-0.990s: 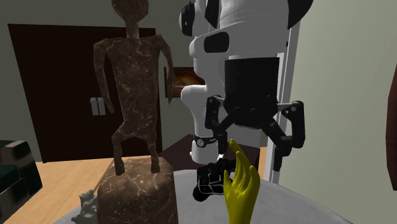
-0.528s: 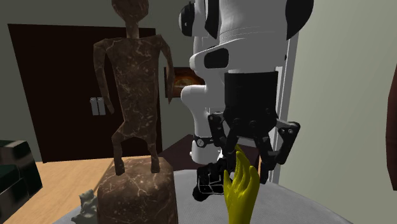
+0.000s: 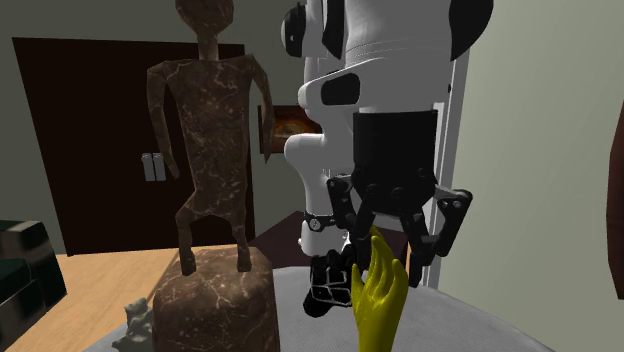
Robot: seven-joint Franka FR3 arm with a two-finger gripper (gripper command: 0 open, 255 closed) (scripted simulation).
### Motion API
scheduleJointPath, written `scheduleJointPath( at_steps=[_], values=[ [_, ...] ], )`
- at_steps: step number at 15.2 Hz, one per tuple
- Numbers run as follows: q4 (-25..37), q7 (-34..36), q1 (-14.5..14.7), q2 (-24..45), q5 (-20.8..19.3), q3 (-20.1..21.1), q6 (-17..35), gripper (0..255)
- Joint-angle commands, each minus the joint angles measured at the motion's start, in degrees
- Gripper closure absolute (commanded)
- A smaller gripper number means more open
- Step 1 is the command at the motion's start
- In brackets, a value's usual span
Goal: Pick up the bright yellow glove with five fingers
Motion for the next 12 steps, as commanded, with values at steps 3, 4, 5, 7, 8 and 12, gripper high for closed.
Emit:
scheduleJointPath(
  at_steps=[3, 4, 5, 7, 8, 12],
  values=[
    [2.0, -0.1, -0.1, -0.6, 0.2, 0.0, -2.6, 255],
    [2.6, -0.1, -0.1, -0.8, 0.3, 0.0, -3.3, 255],
    [3.3, -0.1, -0.1, -0.9, 0.3, 0.0, -4.1, 255],
    [4.6, -0.1, -0.1, -1.1, 0.4, 0.0, -5.6, 255],
    [5.2, -0.1, -0.1, -1.2, 0.4, 0.0, -6.3, 255],
    [8.1, -0.1, -0.1, -1.4, 0.5, 0.0, -9.4, 255]
  ],
)
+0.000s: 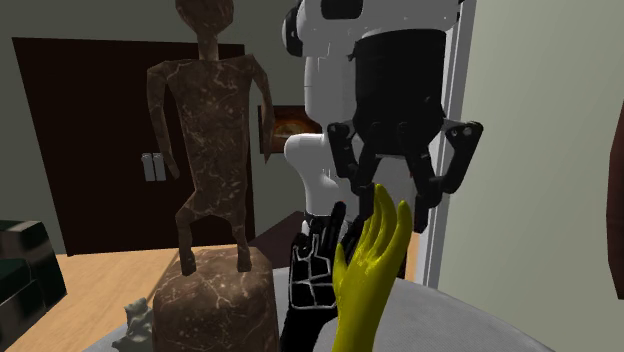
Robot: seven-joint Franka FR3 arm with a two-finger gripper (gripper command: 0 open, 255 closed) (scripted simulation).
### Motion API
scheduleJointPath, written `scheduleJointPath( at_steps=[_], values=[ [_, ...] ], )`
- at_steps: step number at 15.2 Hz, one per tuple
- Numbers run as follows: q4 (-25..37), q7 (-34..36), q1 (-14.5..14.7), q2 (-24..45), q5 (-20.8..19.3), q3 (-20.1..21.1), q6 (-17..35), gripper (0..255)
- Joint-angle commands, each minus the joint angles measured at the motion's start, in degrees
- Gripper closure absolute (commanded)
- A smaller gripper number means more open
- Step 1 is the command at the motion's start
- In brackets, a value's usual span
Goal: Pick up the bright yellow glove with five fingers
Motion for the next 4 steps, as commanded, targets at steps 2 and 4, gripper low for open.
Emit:
scheduleJointPath(
  at_steps=[2, 4],
  values=[
    [2.1, 0.1, 0.0, -0.2, 0.1, 0.0, -2.3, 255],
    [2.2, 0.1, 0.0, -0.2, 0.1, 0.0, -2.4, 255]
  ],
)
